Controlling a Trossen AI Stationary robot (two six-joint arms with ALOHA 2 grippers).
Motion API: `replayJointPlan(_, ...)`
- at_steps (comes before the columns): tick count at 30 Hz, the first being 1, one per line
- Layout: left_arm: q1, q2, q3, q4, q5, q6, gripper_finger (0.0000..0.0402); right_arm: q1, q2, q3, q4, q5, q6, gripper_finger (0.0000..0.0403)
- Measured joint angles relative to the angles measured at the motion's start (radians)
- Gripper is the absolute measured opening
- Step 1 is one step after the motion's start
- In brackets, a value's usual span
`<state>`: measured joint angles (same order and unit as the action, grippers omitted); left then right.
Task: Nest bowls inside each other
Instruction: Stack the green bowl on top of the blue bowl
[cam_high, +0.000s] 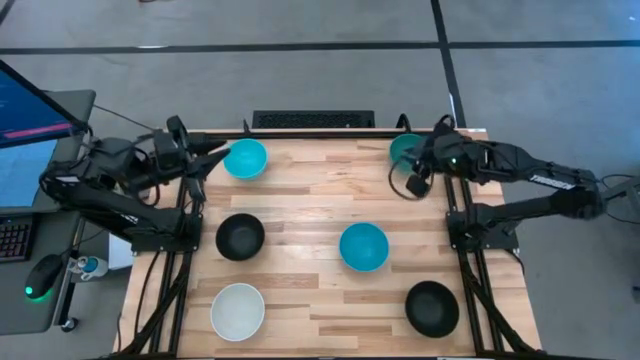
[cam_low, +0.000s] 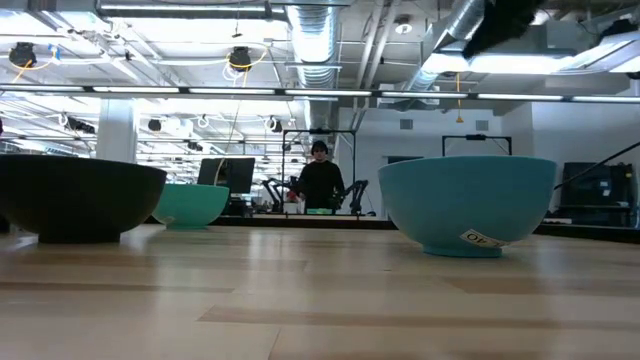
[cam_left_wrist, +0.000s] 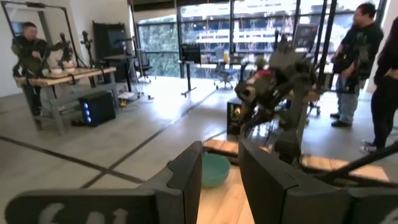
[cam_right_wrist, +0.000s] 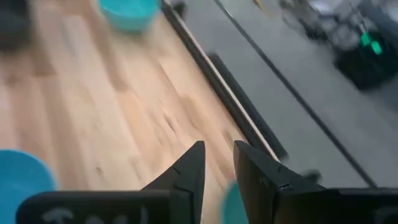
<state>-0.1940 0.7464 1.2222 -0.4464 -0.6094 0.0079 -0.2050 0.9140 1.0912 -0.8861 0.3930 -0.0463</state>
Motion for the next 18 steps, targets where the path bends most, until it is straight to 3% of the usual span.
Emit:
replayJointPlan(3,0.0,0.01,0.039,-0.034,0.0,0.011,0.0096,-0.095,0.002,0.0,-0.066,-0.036,0.002,0.0108)
replayJointPlan(9,0.0,0.054,0.101,-0.165,-0.005,0.034,0.0096,-0.279,0.038,0.0,-0.193,-0.32,-0.012,0.0108)
replayJointPlan(18,0.0,0.073,0.137,-0.166,-0.005,0.055,0.0096,-0.407,0.166,0.0,-0.231,-0.379,-0.203,0.0108)
